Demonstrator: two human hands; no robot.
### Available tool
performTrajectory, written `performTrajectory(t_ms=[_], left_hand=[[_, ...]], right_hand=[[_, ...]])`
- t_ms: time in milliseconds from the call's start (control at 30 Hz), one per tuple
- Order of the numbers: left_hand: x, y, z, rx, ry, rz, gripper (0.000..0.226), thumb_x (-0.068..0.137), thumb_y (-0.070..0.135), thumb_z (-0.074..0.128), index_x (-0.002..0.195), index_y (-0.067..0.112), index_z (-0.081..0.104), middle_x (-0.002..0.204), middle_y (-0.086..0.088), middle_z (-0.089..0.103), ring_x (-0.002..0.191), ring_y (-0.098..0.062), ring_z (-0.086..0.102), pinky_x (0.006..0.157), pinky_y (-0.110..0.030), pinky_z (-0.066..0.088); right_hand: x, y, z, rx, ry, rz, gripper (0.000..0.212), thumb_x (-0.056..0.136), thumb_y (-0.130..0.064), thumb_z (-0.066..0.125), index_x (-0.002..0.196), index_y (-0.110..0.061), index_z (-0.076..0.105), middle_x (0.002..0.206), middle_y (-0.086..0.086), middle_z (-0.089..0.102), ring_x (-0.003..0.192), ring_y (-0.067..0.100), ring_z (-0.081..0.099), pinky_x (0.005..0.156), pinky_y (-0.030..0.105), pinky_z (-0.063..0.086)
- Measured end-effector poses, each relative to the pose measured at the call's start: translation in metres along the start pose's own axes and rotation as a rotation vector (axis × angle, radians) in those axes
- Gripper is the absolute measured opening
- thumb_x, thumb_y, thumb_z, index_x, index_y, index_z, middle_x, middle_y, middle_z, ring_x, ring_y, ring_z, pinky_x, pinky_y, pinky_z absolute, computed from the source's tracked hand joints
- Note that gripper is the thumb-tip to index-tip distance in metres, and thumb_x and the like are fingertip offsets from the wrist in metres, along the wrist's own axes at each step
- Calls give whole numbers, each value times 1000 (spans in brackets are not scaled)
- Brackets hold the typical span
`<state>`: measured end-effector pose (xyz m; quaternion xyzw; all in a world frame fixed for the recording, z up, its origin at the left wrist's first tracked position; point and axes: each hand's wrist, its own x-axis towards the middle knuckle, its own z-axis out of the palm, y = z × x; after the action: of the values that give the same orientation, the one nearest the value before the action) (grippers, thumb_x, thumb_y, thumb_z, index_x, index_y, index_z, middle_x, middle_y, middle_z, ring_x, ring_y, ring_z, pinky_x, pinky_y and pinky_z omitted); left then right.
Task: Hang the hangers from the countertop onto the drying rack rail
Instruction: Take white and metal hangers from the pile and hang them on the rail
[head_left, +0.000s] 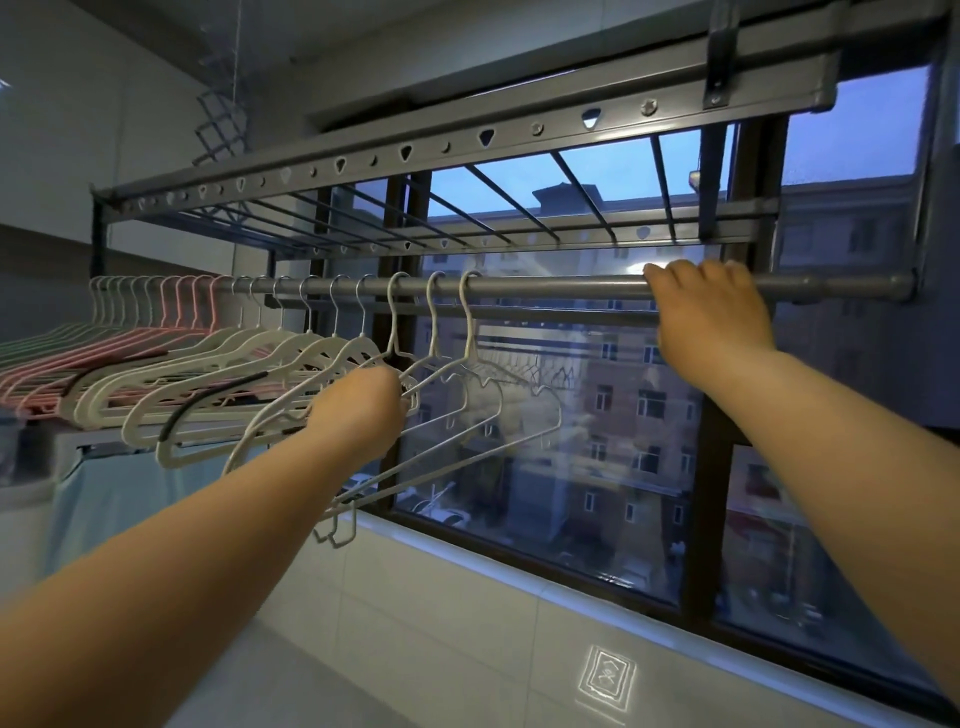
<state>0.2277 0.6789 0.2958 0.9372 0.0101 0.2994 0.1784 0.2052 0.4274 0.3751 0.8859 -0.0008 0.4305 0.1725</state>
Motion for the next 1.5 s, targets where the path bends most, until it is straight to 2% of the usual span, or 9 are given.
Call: performTrajectory(t_ms=[333,433,600,767,867,1000,1133,1267,1500], left_hand=[[-7,-1,1,67,11,59,27,94,26,43,97,5,60,70,-4,50,72,-24,51,61,-29,37],[-15,5,-7,121,71,61,27,95,29,42,107,10,56,87,-5,53,80,-23,50,64,-29,37],[-32,15,-9,171,290,243,40,93,30,45,130,15,46,134,-4,48,126,-23,40,98,-34,39],[-55,47,17,-8,443,585,14,74,21,67,82,9,70,80,-8,72,76,-29,69,58,-36,54],[-79,78,42,-137,284,644,15,73,29,60,69,18,68,63,0,69,58,-22,67,42,-25,40],[-113,140,91,-400,14,626,25,89,32,52,94,16,70,94,-4,71,90,-25,65,67,-25,38],[-161,213,148,-611,-121,695,29,86,38,50,95,19,71,95,3,70,88,-18,64,58,-12,34],[-220,295,199,-680,-348,773,20,92,32,47,99,28,66,91,19,60,76,0,48,60,2,27],[-361,427,268,-851,-881,740,39,86,33,52,52,53,55,60,41,56,66,18,55,61,-2,37]], right_hand=[[-8,5,3,35,27,-25,69,93,-10,47,148,-13,7,152,11,18,140,30,16,117,43,3],[-9,5,3,56,34,-15,70,93,-13,46,149,-15,3,154,11,13,142,30,10,117,42,-1],[-23,10,6,128,137,-9,62,93,-14,47,147,-9,17,152,12,21,141,30,12,117,40,0],[-62,43,39,93,406,-28,54,64,5,73,115,7,59,112,26,61,111,41,52,103,53,34],[-98,79,61,38,485,7,42,62,2,67,104,5,64,100,24,66,104,34,45,96,48,36],[-161,130,75,13,319,137,43,52,2,79,94,3,69,91,21,69,88,40,66,83,57,48],[-247,191,92,-62,178,245,47,37,-4,88,81,-6,70,77,11,69,73,31,68,72,43,55],[-352,269,107,-190,97,353,33,50,-10,80,82,-9,72,80,8,71,84,24,58,84,34,37],[-528,386,79,-302,-314,849,58,14,-6,92,69,-4,72,67,13,69,56,31,67,50,39,55]])
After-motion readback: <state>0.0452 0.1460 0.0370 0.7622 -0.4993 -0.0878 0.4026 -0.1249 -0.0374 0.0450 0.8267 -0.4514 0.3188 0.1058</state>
